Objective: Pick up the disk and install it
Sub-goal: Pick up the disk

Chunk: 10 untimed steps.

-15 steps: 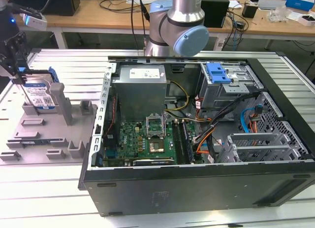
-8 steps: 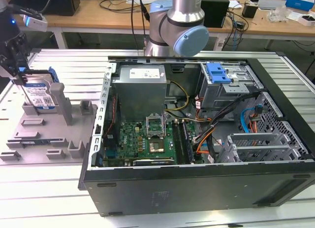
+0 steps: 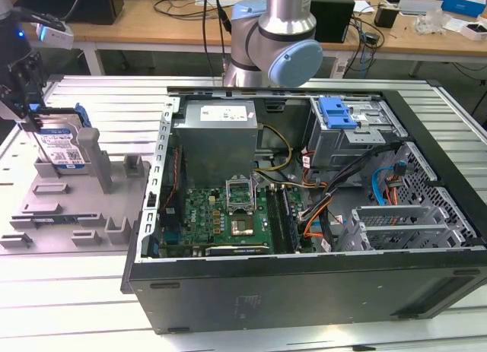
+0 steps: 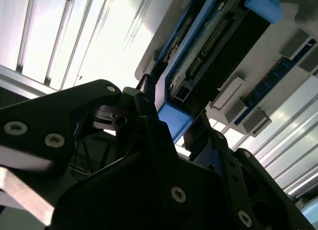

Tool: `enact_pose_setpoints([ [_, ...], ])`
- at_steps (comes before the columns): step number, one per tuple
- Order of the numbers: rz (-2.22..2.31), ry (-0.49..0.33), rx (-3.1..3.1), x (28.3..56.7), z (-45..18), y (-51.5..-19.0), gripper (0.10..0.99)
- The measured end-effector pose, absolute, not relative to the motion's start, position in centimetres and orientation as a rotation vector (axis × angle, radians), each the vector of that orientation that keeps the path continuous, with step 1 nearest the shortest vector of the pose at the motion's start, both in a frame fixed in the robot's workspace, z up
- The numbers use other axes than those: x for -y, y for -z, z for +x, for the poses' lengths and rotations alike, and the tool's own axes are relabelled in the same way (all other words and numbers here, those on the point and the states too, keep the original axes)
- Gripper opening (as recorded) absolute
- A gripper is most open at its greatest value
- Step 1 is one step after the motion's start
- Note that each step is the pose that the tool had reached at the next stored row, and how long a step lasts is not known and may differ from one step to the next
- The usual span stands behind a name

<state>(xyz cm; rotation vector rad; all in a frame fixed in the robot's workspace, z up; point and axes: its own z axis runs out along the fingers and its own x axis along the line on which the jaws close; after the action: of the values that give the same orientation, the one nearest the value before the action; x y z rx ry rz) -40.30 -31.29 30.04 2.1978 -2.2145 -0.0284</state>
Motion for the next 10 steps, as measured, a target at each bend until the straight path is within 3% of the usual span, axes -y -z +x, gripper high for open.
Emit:
enact_pose_setpoints([
  [3, 2.198, 0.028, 2.214, 31.29, -40.3, -30.04, 0.467],
  [4, 2.198, 0.028, 2.214, 31.29, -40.3, -30.03, 0.392],
  [10, 2.197, 0.027, 2.214, 31.29, -40.3, -29.95, 0.392],
])
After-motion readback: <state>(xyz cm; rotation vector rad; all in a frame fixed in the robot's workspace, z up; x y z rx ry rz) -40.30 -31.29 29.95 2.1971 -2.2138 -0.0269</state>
